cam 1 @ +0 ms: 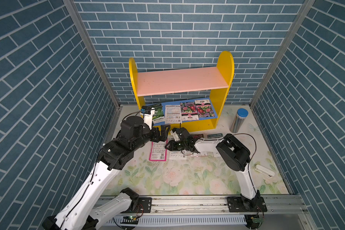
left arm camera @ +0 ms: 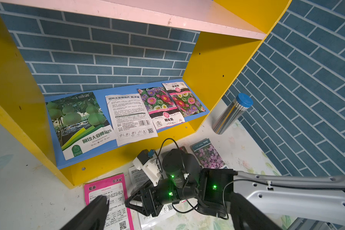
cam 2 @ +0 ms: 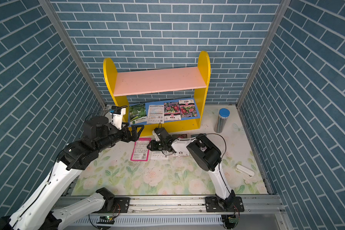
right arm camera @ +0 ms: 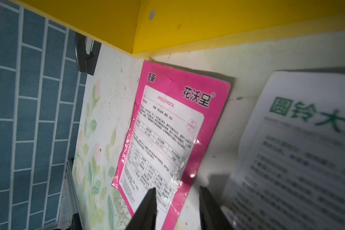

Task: Take the seed bag off the shelf
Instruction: Place the seed packet at the center of the board, then pick up the seed packet from the shelf.

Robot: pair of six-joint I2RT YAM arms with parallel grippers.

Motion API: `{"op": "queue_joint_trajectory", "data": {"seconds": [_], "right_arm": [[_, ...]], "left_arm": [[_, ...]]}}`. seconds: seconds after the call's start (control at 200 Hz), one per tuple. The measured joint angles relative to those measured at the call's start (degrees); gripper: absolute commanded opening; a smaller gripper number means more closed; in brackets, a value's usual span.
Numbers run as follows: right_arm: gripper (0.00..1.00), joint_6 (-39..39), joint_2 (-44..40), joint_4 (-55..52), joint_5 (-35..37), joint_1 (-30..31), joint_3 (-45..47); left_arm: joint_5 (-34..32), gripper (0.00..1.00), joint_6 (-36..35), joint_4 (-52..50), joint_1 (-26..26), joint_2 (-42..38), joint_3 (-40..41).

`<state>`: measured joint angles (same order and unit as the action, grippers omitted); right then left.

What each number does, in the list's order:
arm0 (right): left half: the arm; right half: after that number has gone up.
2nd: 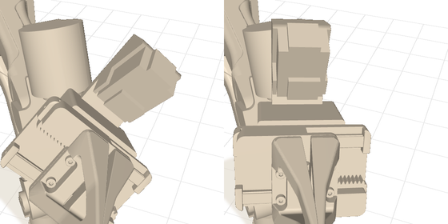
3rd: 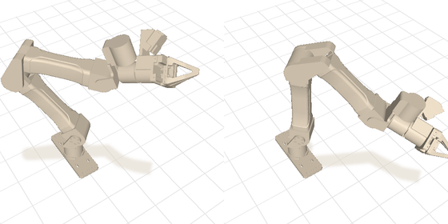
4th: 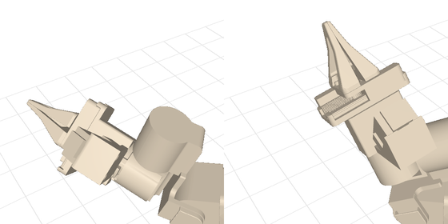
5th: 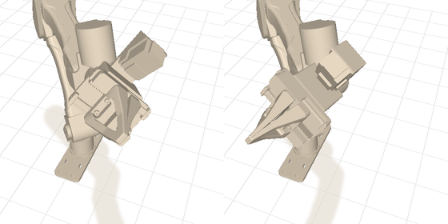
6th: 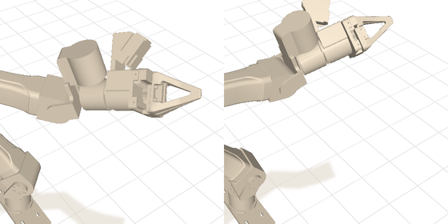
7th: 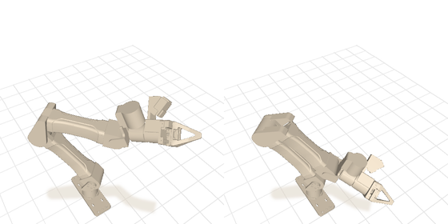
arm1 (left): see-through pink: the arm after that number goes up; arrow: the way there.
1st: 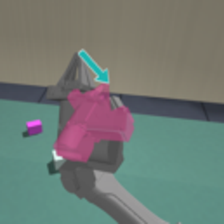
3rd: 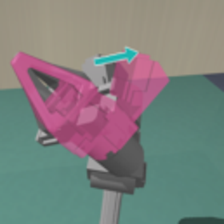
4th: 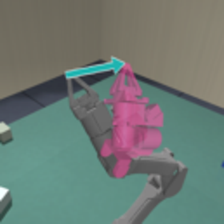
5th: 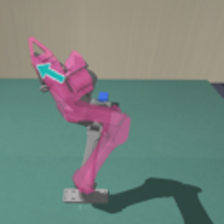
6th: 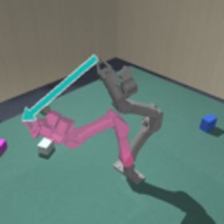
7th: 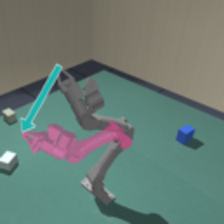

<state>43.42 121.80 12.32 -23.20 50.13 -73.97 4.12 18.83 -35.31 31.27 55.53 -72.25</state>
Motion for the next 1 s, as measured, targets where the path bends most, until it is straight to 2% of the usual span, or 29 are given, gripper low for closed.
{"op": "queue_joint_trajectory", "data": {"seconds": [0.29, 0.41, 0.57, 0.62, 1.0], "right_arm": [[0.55, -3.4, -13.2, 2.3, -3.6, -0.7, 5.9], [0.69, -6.0, -21.0, 2.5, -3.9, -0.7, 8.8], [0.96, -11.5, -31.1, -0.5, -1.0, -0.7, 12.1], [1.0, -13.0, -33.8, -2.1, 0.4, -0.7, 12.7], [1.0, -22.6, -49.1, -12.2, 12.7, -3.2, 17.6]], "left_arm": [[1.2, 1.0, 0.0, 2.4, 0.0, 0.6, 0.7], [2.2, 1.0, 0.5, 5.9, 0.0, 0.8, 3.0], [4.2, 1.0, 1.5, 9.4, 0.0, 3.2, 4.2], [4.8, 1.0, 1.7, 10.5, 0.0, 3.9, 4.3], [10.2, 1.0, 2.6, 17.4, 0.0, 5.2, 4.9]]}}
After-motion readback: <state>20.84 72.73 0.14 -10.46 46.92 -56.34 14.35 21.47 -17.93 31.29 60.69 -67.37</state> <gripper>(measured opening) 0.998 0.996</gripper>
